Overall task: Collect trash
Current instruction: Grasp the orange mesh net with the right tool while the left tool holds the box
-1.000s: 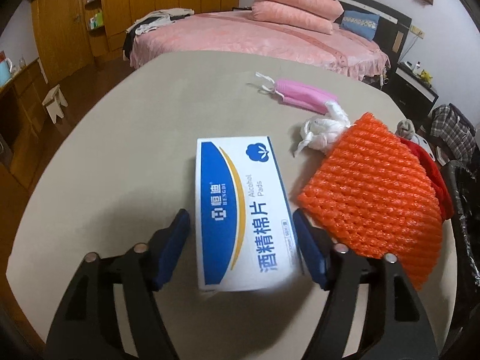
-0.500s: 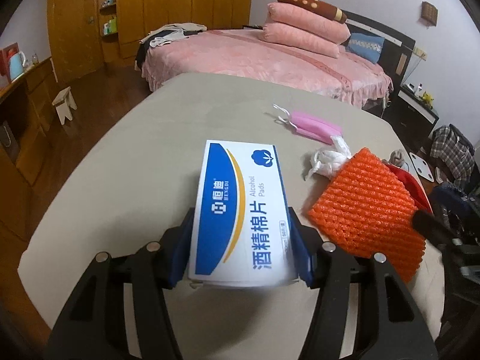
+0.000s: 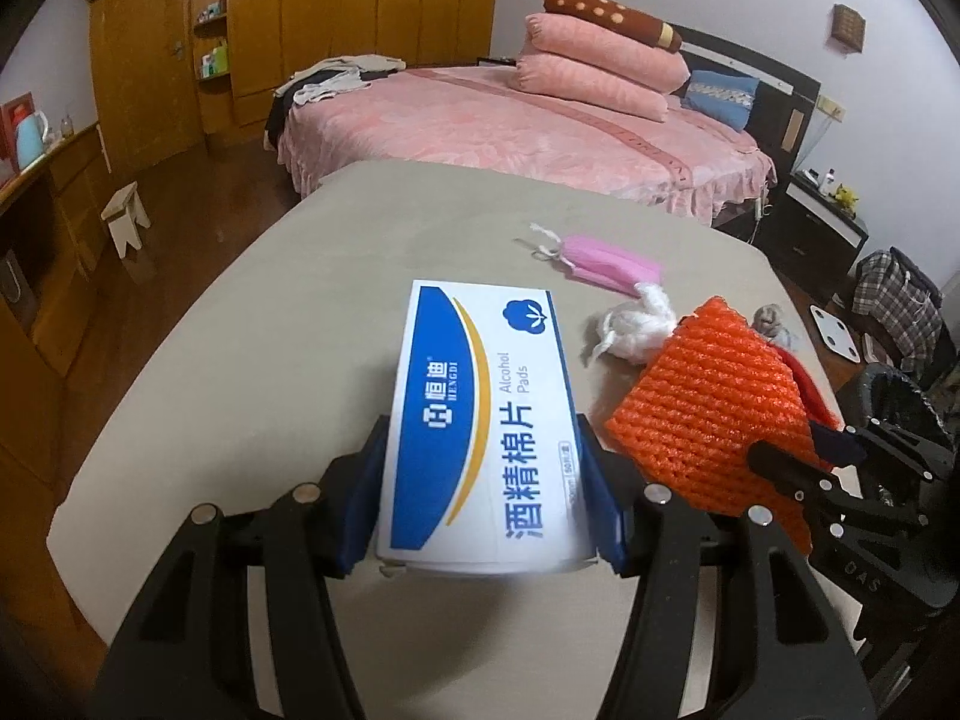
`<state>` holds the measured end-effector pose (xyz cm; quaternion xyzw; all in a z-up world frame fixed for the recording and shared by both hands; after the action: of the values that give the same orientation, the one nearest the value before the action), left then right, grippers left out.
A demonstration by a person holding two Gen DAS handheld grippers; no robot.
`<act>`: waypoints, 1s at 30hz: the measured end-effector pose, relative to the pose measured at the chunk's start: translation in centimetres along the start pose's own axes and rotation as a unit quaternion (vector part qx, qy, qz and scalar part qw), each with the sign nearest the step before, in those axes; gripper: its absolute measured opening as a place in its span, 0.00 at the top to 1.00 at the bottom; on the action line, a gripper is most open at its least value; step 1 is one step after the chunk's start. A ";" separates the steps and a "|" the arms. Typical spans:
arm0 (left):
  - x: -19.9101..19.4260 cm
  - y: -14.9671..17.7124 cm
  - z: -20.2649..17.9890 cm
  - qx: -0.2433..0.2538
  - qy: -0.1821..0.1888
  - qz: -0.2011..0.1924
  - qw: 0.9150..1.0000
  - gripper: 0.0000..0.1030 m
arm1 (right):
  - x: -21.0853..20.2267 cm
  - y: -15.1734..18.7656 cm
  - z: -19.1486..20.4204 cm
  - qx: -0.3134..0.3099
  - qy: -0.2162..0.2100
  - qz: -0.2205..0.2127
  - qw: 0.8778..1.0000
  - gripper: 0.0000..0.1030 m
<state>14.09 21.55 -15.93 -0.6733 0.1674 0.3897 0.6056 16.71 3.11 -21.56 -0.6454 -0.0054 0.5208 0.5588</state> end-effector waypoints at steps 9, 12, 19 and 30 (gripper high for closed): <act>-2.0 -0.6 -1.0 -0.003 0.010 -0.018 1.000 0.45 | -2.9 -1.1 0.4 0.020 -0.020 -0.032 0.999 0.71; -2.7 -0.7 -1.2 -0.002 0.012 -0.025 1.000 0.45 | -3.4 -1.1 1.1 0.006 -0.013 -0.035 0.999 0.71; -2.1 0.4 -1.5 0.005 0.006 -0.014 1.000 0.45 | -1.5 0.9 0.6 0.019 -0.010 0.000 1.000 0.71; -2.4 0.9 -2.0 0.011 0.009 -0.013 1.000 0.45 | -3.8 0.4 -0.2 0.031 -0.011 -0.022 0.999 0.71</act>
<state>12.53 18.83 -14.86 -0.6722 0.1684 0.3733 0.6168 14.90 0.53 -19.30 -0.6218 -0.0097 0.5153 0.5897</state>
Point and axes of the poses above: each gripper's, at about its wrist camera, not at the fingertips, and x roughly the way its jaws point, z to its left, y to its underside, the point moved 4 cm from there along x, roughly the way its jaws point, and after that the axes turned 9 degrees about -y, right-handed, at the moved point
